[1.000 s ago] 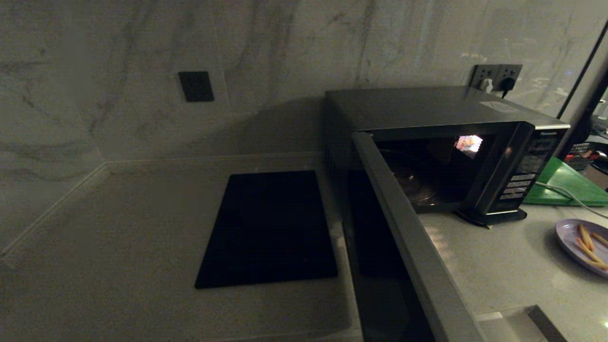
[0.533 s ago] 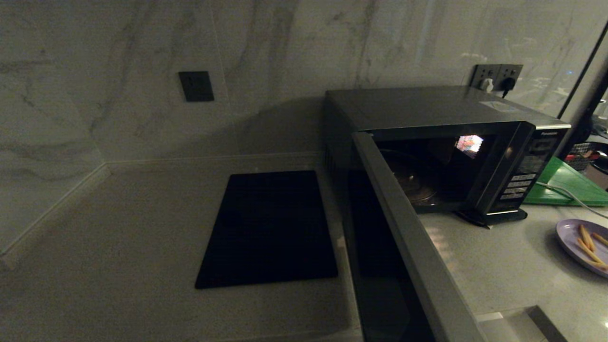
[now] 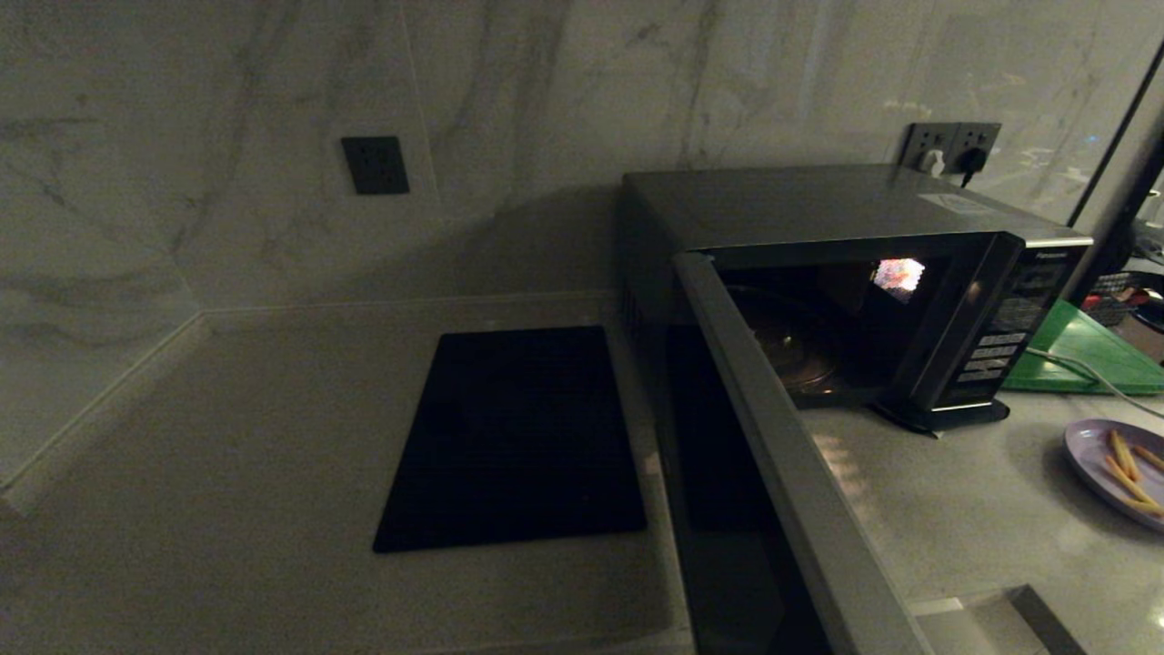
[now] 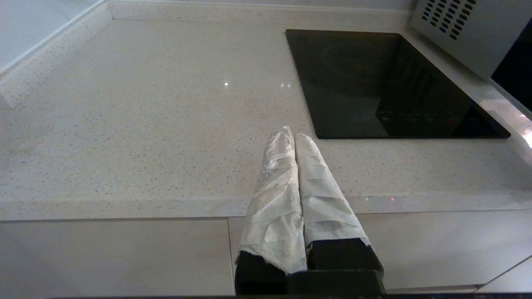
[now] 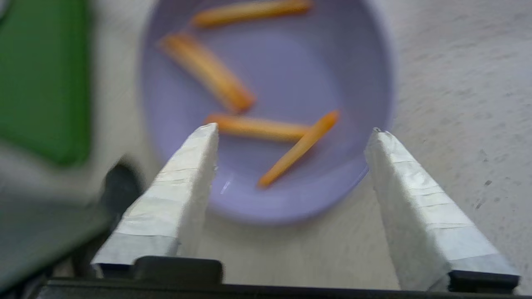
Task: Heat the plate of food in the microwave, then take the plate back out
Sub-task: Put the plate in the microwave oven
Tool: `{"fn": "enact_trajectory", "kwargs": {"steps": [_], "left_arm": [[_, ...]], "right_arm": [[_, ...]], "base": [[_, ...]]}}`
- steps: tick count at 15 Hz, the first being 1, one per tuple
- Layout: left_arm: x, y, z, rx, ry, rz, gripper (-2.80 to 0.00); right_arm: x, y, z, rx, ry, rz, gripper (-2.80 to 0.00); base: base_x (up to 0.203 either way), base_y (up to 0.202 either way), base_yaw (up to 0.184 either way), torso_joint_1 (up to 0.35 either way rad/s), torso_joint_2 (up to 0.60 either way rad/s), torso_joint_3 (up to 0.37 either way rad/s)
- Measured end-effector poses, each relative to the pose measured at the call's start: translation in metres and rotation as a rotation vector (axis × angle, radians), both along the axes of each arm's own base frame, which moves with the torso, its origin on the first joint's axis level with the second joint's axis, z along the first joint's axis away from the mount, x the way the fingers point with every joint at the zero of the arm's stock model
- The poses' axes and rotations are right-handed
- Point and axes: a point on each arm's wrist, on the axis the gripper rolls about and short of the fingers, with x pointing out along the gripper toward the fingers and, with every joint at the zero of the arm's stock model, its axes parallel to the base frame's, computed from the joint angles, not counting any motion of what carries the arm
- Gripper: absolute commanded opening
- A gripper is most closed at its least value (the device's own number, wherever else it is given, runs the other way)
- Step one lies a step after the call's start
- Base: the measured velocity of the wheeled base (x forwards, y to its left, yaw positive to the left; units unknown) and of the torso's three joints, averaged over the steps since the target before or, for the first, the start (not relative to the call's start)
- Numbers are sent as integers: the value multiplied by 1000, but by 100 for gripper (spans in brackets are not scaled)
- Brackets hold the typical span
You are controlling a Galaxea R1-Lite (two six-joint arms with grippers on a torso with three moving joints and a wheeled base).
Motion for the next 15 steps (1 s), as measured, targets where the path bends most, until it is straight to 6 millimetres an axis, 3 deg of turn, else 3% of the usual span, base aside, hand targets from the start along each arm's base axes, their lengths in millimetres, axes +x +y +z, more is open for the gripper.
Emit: {"fn": "enact_trajectory", "kwargs": {"steps": [9,15], "left_arm": [[0,0,0,0,0,0,-280],[0,0,0,0,0,0,-280]], "right_arm": [[-1,0,-22,29,200,-93,0],[8,-5,-33,58,233,-96,0]], "base": [[0,0,0,0,0,0],[0,0,0,0,0,0]]}}
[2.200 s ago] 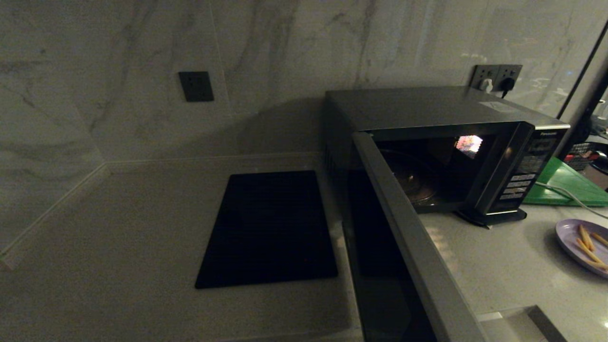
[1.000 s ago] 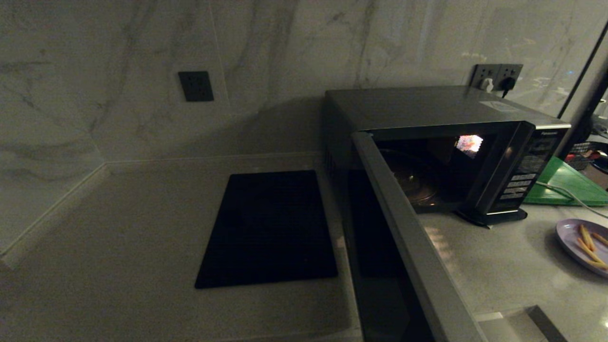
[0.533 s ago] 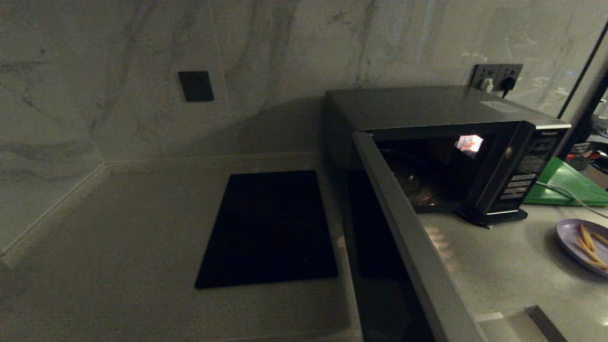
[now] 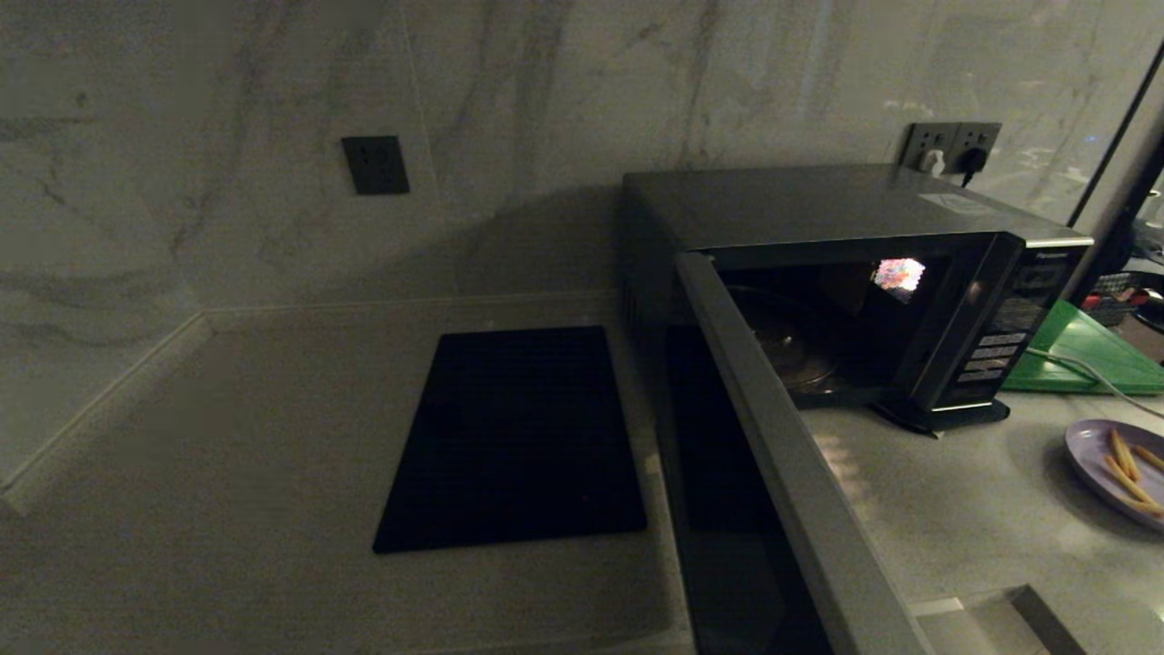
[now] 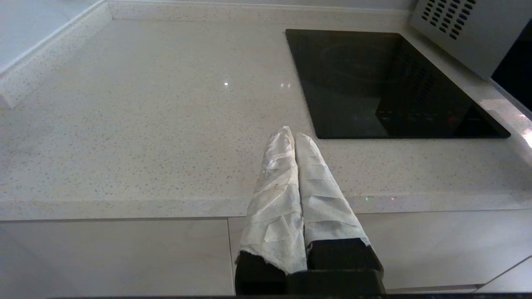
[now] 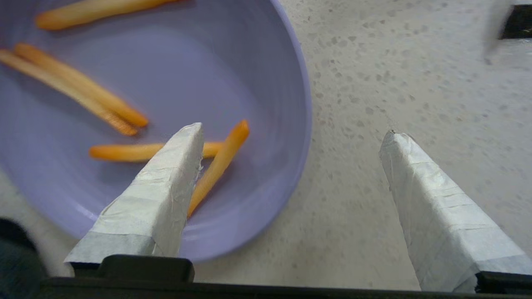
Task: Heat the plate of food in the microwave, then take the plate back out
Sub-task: Put the plate in the microwave oven
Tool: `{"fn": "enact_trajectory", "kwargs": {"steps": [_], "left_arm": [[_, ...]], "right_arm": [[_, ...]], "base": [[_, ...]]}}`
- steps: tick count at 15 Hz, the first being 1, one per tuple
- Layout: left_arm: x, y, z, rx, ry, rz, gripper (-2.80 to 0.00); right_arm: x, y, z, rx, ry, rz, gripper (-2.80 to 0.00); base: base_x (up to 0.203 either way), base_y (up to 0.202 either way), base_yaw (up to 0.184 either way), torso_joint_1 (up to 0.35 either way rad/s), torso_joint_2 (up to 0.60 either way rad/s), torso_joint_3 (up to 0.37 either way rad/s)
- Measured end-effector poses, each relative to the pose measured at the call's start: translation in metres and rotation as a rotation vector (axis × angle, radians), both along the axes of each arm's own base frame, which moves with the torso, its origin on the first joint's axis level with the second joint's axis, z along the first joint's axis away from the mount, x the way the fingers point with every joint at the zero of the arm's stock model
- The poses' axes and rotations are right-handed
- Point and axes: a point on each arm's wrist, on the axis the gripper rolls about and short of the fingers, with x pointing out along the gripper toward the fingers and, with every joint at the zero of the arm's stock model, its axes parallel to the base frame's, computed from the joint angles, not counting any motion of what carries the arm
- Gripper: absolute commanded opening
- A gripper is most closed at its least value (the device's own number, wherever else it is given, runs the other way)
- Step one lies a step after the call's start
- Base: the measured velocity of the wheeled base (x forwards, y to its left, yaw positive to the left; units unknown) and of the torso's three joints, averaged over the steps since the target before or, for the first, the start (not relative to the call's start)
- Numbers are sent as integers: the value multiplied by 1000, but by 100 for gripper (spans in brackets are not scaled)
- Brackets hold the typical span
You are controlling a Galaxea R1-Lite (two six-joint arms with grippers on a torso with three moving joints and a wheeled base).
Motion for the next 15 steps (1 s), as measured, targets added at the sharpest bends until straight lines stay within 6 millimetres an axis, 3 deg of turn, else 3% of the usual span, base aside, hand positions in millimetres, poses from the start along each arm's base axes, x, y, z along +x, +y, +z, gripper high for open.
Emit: {"fn": "enact_trajectory", "kwargs": {"steps": [12,13,15], "left_arm": [[0,0,0,0,0,0,-280],[0,0,0,0,0,0,-280],[0,0,0,0,0,0,-280]], "right_arm": [[17,-20,-35,-29,41,-23,0],[18,-21,-36,-29,42,-24,-280],[19,-21,-38,-29,44,-23,-280]], "base": [[0,0,0,0,0,0],[0,0,0,0,0,0],[0,0,0,0,0,0]]}}
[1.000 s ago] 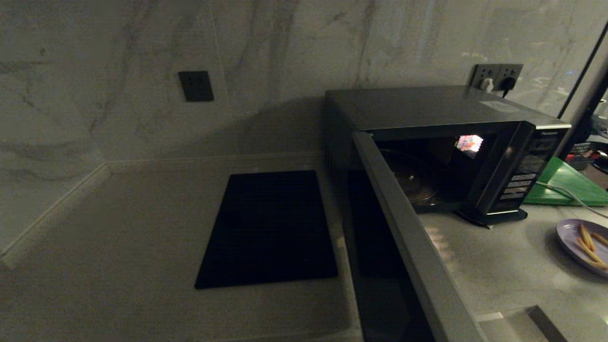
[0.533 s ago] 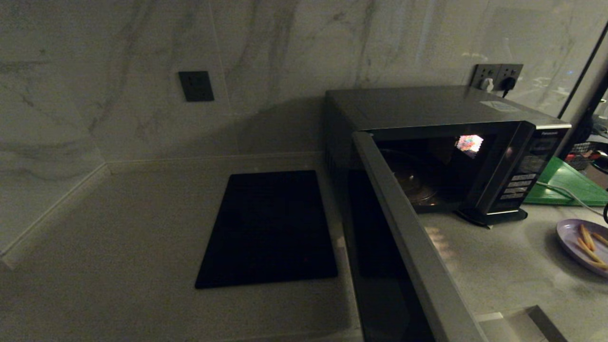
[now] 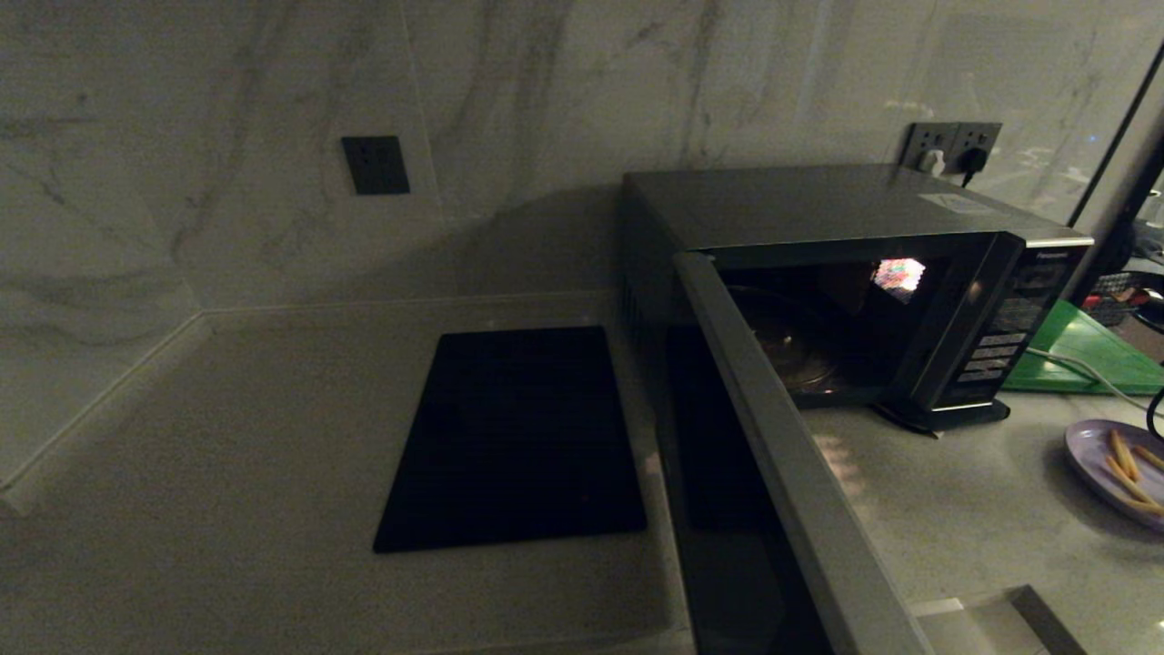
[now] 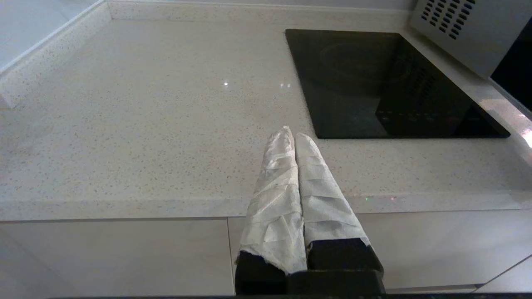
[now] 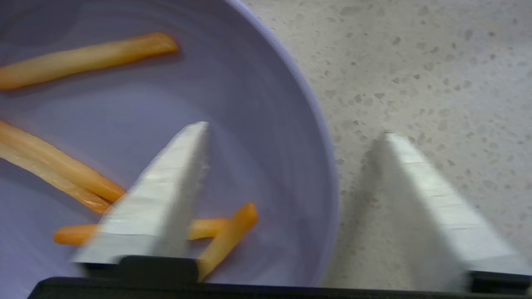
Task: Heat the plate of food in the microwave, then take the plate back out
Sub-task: Put the plate in the microwave oven
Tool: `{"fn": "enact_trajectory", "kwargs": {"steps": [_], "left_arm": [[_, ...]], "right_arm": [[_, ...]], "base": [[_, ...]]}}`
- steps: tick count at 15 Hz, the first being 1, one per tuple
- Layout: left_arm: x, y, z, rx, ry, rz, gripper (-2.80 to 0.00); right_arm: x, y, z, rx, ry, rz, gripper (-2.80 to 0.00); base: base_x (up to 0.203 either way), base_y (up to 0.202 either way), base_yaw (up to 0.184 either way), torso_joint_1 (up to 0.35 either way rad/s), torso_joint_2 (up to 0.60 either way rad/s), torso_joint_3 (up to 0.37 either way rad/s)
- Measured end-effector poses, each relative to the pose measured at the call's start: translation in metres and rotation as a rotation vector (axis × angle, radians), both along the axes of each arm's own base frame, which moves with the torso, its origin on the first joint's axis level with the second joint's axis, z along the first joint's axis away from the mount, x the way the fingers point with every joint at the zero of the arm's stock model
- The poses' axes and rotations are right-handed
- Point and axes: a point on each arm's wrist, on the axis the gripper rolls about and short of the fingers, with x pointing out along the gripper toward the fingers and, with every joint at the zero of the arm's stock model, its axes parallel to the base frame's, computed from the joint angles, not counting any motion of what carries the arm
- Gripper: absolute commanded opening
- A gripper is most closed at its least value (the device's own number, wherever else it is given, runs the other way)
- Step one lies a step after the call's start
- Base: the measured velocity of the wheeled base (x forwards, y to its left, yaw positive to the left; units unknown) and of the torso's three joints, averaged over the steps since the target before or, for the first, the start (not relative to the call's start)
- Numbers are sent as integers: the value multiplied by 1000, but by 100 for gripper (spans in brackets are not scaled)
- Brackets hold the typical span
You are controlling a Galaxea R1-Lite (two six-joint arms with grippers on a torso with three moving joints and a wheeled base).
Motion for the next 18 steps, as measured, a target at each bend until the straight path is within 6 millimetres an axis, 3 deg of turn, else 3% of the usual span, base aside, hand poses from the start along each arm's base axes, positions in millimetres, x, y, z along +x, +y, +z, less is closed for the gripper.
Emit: {"fn": "enact_trajectory", "kwargs": {"steps": [12,18], "left_arm": [[0,0,0,0,0,0,-280],[0,0,0,0,0,0,-280]], "right_arm": [[3,-3,-1,-18,-23,1,-280],[-1,2,7,-15,-22,5,-280]], "base": [[0,0,0,0,0,0],[0,0,0,0,0,0]]}}
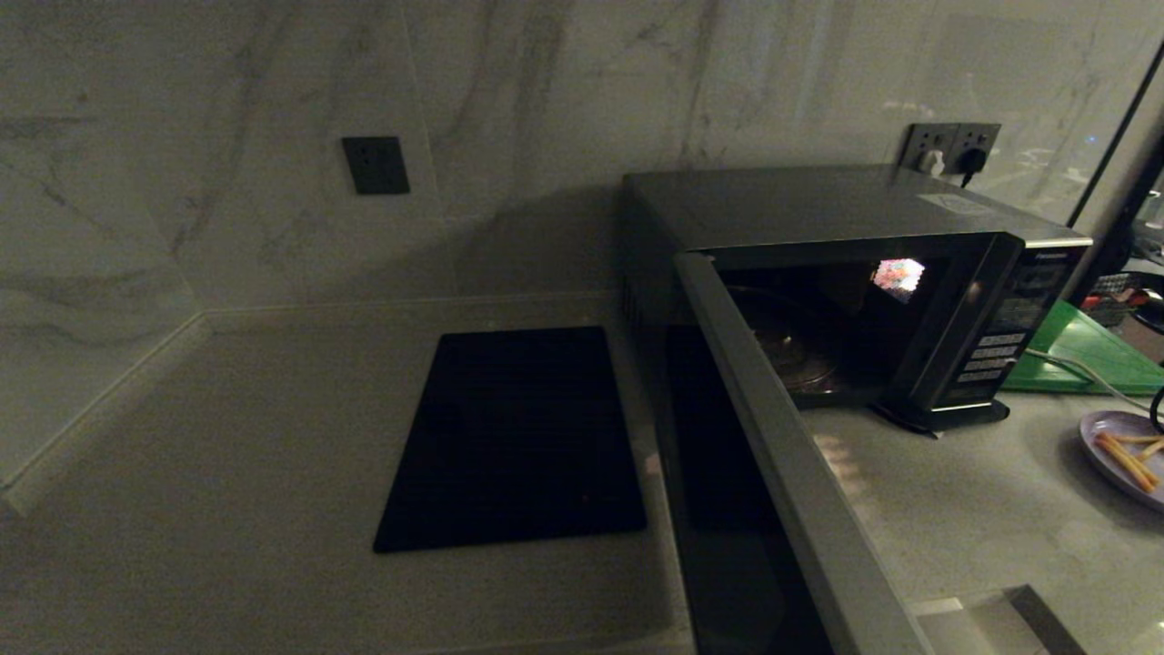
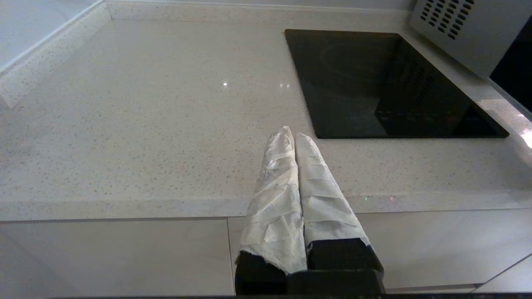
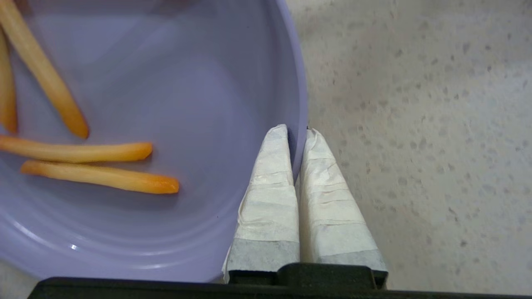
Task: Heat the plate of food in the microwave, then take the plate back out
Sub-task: Put the plate in the microwave oven
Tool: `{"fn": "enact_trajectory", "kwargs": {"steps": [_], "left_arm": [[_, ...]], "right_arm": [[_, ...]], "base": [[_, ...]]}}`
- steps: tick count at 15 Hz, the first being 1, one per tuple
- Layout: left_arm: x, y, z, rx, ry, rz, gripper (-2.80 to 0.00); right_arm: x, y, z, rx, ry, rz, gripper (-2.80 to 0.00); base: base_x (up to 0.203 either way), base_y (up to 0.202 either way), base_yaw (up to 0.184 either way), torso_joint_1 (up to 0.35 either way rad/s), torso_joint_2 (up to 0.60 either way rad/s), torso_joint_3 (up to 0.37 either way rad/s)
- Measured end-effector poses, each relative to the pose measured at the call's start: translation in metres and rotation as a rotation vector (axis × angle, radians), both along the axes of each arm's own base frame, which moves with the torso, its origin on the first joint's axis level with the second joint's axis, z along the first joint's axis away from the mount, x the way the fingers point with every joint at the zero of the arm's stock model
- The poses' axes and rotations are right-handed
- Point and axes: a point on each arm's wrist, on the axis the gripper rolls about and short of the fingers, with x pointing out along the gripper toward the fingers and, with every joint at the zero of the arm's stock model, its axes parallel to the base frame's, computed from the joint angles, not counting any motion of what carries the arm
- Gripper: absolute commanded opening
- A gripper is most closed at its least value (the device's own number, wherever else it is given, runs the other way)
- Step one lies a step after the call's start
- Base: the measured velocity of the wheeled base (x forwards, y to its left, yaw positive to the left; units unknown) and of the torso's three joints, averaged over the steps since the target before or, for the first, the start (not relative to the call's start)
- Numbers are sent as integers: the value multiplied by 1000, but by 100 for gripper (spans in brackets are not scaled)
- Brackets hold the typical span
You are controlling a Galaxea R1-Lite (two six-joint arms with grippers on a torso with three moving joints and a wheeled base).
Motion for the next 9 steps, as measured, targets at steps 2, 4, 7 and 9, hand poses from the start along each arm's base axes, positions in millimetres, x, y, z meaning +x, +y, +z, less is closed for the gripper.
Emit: {"fn": "enact_trajectory", "kwargs": {"steps": [2,4,7,9], "left_arm": [[0,0,0,0,0,1,-280],[0,0,0,0,0,0,-280],[0,0,0,0,0,0,-280],[0,0,0,0,0,0,-280]], "right_arm": [[-3,5,7,0,-3,10,-280],[-6,13,14,2,1,28,-280],[-14,29,23,21,15,45,-280],[-20,40,33,30,7,58,-280]], "base": [[0,0,0,0,0,0],[0,0,0,0,0,0],[0,0,0,0,0,0],[0,0,0,0,0,0]]}}
